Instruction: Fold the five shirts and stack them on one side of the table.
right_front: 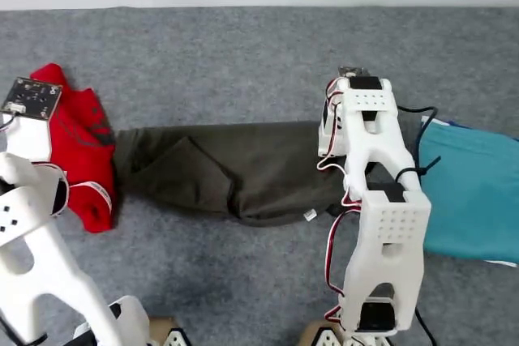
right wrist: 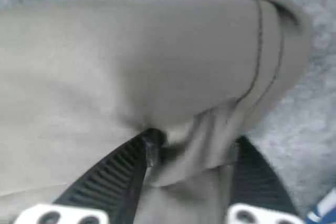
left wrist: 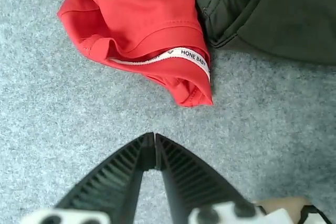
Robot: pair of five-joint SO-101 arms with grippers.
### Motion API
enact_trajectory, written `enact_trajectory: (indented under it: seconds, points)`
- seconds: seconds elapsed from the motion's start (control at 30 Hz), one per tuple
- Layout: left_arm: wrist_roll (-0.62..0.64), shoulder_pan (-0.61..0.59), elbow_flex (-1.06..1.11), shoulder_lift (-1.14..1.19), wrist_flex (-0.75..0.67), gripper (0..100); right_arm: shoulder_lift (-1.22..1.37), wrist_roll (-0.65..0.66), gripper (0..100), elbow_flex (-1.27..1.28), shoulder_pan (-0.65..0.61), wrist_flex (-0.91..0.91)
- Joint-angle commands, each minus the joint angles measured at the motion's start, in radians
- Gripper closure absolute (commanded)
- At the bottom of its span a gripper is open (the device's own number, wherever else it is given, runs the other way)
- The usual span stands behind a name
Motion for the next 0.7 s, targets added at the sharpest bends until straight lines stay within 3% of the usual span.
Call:
enact_trajectory:
  seconds: [0.0, 0.23, 0.47, 0.67]
  points:
    - [0.008, 0.003, 0.001, -0.026, 0.026, 98, -0.019, 0.087, 99.6, 0.014, 0.007, 0.061]
    - [0.008, 0.008, 0.001, -0.021, 0.026, 98, -0.168, 0.288, 98.8, 0.014, 0.036, 0.163]
    - [0.008, 0.008, 0.001, -0.026, 0.026, 98, -0.278, 0.532, 98.8, 0.014, 0.18, 0.165]
    - [0.008, 0.008, 0.001, -0.026, 0.026, 98, -0.318, 0.658, 98.8, -0.06, 0.288, 0.196]
